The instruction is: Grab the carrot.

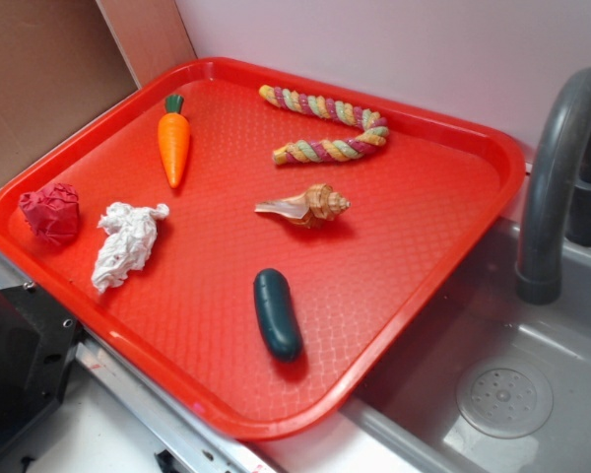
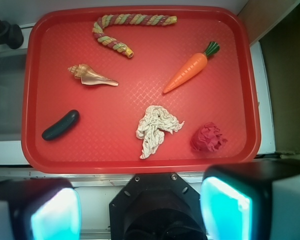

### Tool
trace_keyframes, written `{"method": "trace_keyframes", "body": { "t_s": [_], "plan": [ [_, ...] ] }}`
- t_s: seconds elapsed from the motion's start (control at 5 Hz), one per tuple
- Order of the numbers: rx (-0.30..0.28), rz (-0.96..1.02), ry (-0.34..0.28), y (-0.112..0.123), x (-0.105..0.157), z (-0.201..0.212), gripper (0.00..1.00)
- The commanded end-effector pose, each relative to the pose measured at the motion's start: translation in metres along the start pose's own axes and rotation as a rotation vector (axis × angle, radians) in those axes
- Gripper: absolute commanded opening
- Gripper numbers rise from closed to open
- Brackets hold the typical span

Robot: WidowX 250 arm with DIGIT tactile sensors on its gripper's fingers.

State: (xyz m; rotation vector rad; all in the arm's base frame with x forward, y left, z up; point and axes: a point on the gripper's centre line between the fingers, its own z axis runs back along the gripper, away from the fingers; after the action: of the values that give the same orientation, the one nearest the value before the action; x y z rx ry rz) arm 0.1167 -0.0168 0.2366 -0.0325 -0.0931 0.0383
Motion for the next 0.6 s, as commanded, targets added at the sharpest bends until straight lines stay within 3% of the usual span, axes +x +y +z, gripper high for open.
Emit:
{"method": "trace_keyframes", "body": {
  "t_s": [0.0, 0.2, 0.4],
  "plan": [
    [0.000, 0.000, 0.000, 0.000, 0.000, 0.000, 1.00],
    [-0.058, 0.200, -0.123, 0.004, 0.018, -0.008, 1.00],
    [-0.079, 0.381, -0.190, 0.013, 0.043, -0.030, 1.00]
  ]
}}
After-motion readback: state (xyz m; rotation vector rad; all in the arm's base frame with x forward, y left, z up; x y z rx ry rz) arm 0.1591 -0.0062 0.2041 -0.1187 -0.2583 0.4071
